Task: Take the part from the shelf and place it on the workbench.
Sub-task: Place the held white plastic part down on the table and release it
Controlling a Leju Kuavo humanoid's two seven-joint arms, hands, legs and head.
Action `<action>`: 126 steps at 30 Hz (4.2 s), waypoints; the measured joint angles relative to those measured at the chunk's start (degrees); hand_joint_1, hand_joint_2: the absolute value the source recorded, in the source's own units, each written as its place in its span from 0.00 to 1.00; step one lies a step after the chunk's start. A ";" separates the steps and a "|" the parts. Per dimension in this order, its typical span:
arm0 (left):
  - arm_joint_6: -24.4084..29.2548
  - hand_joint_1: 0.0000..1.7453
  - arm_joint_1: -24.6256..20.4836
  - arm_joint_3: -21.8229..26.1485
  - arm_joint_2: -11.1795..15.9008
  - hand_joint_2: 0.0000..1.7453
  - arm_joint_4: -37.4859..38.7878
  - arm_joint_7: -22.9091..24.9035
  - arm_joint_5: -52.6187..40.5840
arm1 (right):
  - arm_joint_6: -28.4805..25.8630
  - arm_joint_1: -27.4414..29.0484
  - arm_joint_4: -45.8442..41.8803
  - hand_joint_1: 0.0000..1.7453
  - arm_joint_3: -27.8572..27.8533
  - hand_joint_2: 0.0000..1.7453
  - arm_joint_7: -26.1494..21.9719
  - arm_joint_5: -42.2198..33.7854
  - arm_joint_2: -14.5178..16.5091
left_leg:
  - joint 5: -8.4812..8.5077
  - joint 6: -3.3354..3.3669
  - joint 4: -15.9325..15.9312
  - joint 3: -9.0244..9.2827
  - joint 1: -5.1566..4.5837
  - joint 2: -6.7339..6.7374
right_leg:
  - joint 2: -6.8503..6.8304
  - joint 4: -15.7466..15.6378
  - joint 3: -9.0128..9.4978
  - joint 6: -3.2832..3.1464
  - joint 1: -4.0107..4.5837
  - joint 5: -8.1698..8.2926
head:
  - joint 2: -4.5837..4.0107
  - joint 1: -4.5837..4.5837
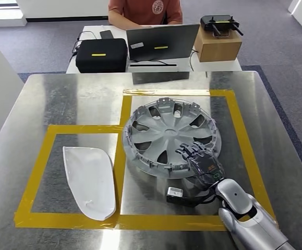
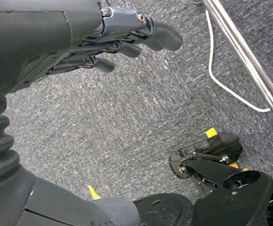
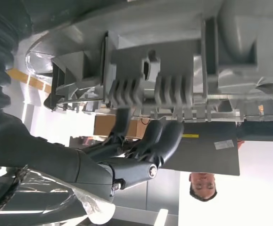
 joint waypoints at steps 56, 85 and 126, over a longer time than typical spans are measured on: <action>0.50 0.00 1.00 -0.83 -0.60 0.00 0.28 -0.19 2.50 | -13.63 5.63 -39.67 0.00 -9.61 0.00 2.03 -0.50 -1.32 | 1.59 1.92 -2.80 1.18 0.53 0.33 | 0.39 13.04 -6.23 1.85 -0.56 -6.31 | 0.00 0.15; 0.70 0.00 0.82 -0.77 -0.60 0.00 0.26 1.14 2.17 | -12.46 4.95 -39.67 0.00 -9.35 0.00 1.88 -2.56 -1.29 | 0.57 2.67 -1.74 0.73 -0.43 -0.12 | 0.77 11.05 -8.65 1.31 0.18 -5.33 | 0.00 0.20; 1.66 0.00 0.97 0.03 -0.65 0.00 0.25 3.92 1.95 | -11.44 9.51 -37.63 0.00 -13.13 0.00 2.20 -5.76 -1.29 | 6.52 1.60 -0.91 -5.40 -1.05 -0.29 | 0.17 -4.74 9.07 -0.80 1.33 -4.64 | 0.00 -0.09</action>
